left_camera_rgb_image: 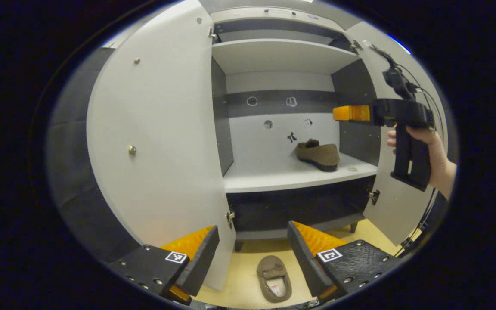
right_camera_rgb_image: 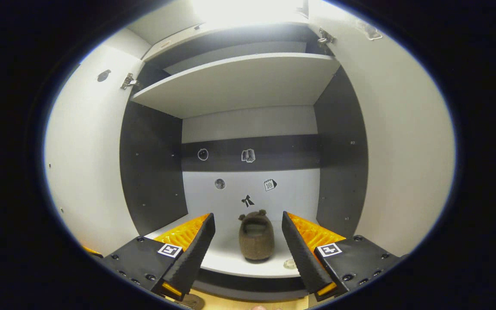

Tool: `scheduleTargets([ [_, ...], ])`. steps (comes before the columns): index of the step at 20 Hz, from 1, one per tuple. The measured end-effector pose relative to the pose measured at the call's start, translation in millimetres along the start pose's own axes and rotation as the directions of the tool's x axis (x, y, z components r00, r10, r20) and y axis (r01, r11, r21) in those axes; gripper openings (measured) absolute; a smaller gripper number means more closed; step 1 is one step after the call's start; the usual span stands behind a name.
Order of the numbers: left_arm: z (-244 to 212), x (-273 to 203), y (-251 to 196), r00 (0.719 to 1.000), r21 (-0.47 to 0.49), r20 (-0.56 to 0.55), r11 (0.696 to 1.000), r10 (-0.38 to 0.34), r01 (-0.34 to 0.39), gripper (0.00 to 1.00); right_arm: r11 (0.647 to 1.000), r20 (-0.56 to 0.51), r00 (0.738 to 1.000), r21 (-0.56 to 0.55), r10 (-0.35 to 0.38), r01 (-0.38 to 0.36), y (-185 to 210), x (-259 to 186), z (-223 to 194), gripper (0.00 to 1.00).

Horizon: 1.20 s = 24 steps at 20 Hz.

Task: Grab one shoe with the right hand and put it into the shoe cabinet, grab the other shoe with the left hand and put it into the shoe cabinet; then close the right door with the right hand and the left door with the left hand.

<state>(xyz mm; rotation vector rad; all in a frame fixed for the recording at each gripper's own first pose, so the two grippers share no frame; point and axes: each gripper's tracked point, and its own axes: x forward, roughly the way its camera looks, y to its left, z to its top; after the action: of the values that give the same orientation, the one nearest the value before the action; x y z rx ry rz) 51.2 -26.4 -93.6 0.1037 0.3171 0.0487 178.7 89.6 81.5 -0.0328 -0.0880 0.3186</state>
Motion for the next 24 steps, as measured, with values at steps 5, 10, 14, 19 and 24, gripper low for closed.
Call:
scheduleTargets([
  [5,-57.0,20.0,-22.0,0.982,0.02,-0.151,0.993,-0.113,0.117,0.93,0.999,-0.045,0.998,0.015,-0.041,0.041,-9.2,-53.4,-28.2,0.96],
  [10,-107.5,33.2,-26.7,0.929,0.029,-0.322,0.979,-0.182,0.201,0.93,0.993,-0.171,0.981,0.051,-0.096,0.106,-24.4,-107.5,-79.8,0.95],
  [14,-167.1,37.1,-35.4,0.829,0.038,-0.503,0.952,-0.243,0.302,0.93,0.986,-0.217,0.966,0.057,-0.143,0.158,-32.9,-145.5,-96.7,0.97],
  [19,-197.2,41.4,-44.5,0.767,0.199,-0.606,0.893,-0.212,0.404,0.94,0.983,-0.232,0.958,0.029,-0.17,0.182,-24.8,-180.7,-106.1,0.97],
  [24,-228.6,61.6,-51.2,0.756,0.344,-0.636,0.821,-0.153,0.455,0.94,0.975,-0.272,0.938,-0.002,-0.215,0.223,-23.7,-218.7,-120.7,0.97],
])
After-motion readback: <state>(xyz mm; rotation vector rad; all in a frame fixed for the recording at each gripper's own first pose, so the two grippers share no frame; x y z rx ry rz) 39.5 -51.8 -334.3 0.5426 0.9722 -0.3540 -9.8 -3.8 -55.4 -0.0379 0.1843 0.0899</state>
